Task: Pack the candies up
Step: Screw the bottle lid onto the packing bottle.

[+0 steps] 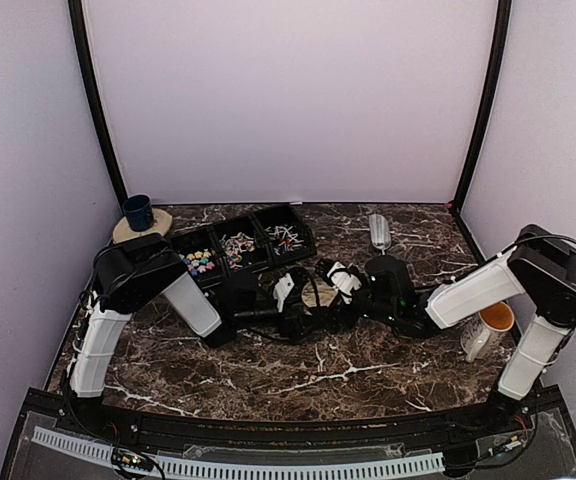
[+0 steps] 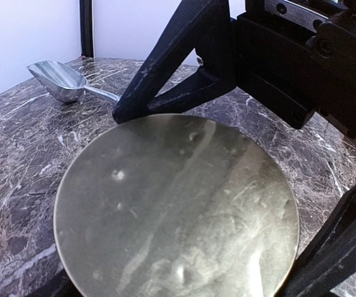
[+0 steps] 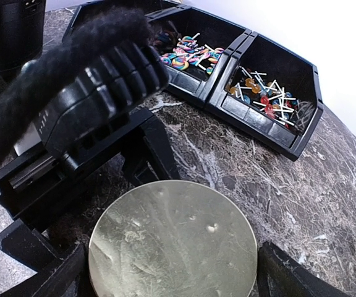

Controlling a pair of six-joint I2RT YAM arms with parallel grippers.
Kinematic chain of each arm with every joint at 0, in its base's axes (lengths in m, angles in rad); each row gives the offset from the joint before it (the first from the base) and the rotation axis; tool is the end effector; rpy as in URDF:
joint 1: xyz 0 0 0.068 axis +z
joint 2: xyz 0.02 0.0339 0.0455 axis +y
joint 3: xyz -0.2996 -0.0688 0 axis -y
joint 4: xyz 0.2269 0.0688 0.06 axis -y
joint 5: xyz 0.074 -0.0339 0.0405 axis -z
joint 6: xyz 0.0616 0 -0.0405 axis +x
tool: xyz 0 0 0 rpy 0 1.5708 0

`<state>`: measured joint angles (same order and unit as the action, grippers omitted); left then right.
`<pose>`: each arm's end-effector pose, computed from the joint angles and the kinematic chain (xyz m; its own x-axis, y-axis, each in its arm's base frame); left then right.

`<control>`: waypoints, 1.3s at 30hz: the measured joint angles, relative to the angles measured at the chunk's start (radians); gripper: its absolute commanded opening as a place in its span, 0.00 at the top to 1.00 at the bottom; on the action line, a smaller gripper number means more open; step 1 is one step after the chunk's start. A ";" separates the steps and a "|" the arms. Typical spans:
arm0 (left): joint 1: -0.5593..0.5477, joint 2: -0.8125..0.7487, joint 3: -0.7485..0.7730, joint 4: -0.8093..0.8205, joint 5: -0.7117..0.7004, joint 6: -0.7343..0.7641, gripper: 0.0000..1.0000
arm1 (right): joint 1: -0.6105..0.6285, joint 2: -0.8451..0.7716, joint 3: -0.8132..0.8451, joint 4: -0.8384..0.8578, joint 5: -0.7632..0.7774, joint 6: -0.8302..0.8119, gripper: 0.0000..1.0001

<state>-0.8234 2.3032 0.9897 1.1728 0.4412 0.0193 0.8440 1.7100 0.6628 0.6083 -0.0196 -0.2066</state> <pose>0.2965 -0.3586 0.1139 -0.0770 0.1087 -0.9911 0.9523 0.3025 -0.0408 0.2315 0.2621 0.1861 -0.1207 -0.4444 -0.8877 -0.8007 0.5721 -0.1775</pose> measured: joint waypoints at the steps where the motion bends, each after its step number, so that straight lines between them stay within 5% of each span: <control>1: 0.000 0.000 -0.001 0.003 0.007 0.002 0.11 | 0.000 -0.001 -0.004 0.005 -0.004 0.000 0.06; 25: 0.045 0.018 -0.014 0.046 0.248 0.040 0.01 | -0.055 -0.146 -0.087 -0.117 -0.137 -0.042 0.02; 34: 0.055 0.039 0.017 0.046 0.300 0.048 0.01 | -0.076 -0.284 -0.073 -0.349 -0.180 -0.063 0.02; 39: 0.068 0.056 0.032 0.059 0.352 0.051 0.01 | -0.076 -0.380 0.083 -0.589 -0.106 -0.006 0.02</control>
<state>-0.7551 2.3589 1.0214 1.2320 0.7929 0.0700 0.7681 1.3300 0.7456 0.0189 -0.1261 -0.2131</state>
